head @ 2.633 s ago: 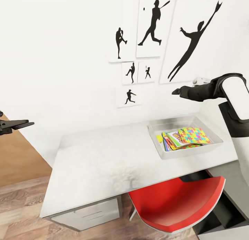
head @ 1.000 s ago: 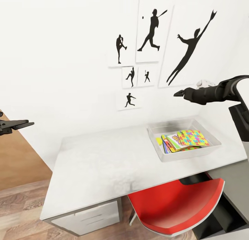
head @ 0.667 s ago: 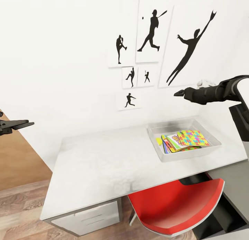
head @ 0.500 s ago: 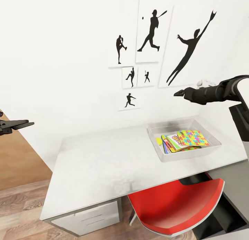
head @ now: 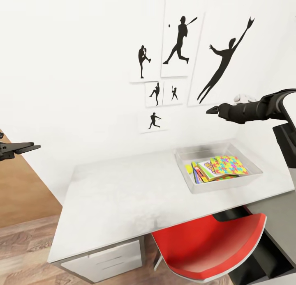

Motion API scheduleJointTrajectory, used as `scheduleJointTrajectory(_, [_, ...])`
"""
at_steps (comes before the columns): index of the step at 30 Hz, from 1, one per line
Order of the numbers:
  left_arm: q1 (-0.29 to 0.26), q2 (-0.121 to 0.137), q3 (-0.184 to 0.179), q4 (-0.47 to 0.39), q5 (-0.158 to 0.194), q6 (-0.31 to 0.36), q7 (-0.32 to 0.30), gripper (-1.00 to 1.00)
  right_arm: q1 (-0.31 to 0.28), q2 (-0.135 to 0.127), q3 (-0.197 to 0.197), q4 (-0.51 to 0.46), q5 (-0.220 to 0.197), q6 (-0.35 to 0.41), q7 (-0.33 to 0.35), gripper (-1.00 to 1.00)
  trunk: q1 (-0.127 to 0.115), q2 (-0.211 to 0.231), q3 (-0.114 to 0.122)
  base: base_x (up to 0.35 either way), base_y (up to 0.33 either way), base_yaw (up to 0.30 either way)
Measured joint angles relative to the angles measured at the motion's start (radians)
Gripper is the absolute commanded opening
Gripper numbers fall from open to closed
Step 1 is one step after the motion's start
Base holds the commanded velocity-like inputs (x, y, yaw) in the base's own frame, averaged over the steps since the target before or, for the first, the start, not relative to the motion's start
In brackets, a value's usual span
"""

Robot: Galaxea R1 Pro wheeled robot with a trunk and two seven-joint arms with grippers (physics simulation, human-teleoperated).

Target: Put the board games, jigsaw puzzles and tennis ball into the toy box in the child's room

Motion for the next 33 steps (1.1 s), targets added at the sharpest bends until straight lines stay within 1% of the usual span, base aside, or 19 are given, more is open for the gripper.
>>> scheduleJointTrajectory(12, [0.000, 0.000, 0.000, 0.001, 0.000, 0.000, 0.000, 1.00, 0.002, -0.002, 0.000, -0.009, -0.001, 0.000, 0.000, 1.00, 0.000, 0.000, 0.020, 0.000, 0.000, 0.000])
scheduleJointTrajectory(26, [0.000, 0.000, 0.000, 0.006, 0.001, -0.010, 0.000, 1.00, 0.006, -0.008, -0.002, -0.051, -0.002, 0.000, 0.002, 1.00, 0.000, 0.000, 0.043, 0.000, 0.000, 0.000])
scheduleJointTrajectory(29, [0.000, 0.000, 0.000, 0.006, 0.001, -0.012, 0.000, 1.00, 0.014, -0.008, -0.009, -0.053, -0.004, 0.000, 0.002, 1.00, 0.000, 0.000, 0.048, 0.000, 0.000, 0.000])
scheduleJointTrajectory(33, [0.000, 0.000, 0.000, 0.007, 0.001, -0.013, 0.000, 1.00, 0.027, -0.008, -0.037, -0.054, -0.017, 0.001, 0.002, 1.00, 0.000, 0.000, 0.055, 0.000, 0.000, 0.000])
